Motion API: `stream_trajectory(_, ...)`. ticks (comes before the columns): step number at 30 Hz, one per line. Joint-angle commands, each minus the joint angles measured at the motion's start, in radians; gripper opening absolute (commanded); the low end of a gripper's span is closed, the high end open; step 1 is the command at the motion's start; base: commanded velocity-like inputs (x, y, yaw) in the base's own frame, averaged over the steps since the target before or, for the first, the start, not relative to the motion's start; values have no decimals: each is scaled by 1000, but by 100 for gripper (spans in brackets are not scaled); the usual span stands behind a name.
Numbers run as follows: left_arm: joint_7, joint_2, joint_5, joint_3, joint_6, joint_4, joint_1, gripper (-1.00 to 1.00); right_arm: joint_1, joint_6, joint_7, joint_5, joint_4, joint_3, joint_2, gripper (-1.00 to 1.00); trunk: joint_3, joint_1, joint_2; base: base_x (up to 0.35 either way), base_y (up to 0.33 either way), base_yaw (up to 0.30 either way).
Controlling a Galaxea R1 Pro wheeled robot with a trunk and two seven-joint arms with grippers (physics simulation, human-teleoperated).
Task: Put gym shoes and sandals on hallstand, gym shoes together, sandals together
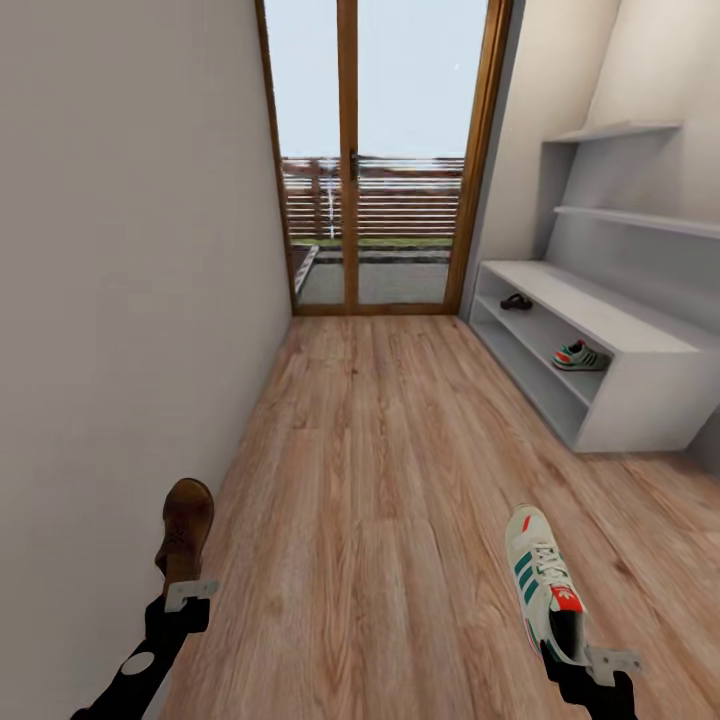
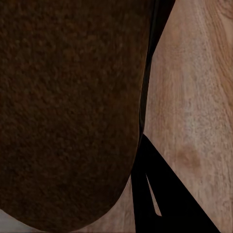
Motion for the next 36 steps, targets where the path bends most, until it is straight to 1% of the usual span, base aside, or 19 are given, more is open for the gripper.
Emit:
stream_trajectory(1, -4, -1, -14, 7, -3, 0, -1, -100, -1, -3, 7, -10, 1, -2, 0, -100, -1, 0, 0, 341, 0, 0)
stream_trajectory(20, -4, -1, -14, 8, -3, 0, -1, -100, -1, -2, 8, -10, 1, -2, 0, -100, -1, 0, 0, 340, 0, 0)
stream_trajectory(25, -4, -1, -14, 8, -3, 0, -1, -100, -1, -3, 8, -10, 18, -1, 0, -100, -1, 0, 0, 340, 0, 0)
stream_trajectory(36, -4, -1, -14, 8, -3, 0, -1, -100, -1, -3, 7, -10, 20, -1, 0, -100, -1, 0, 0, 340, 0, 0)
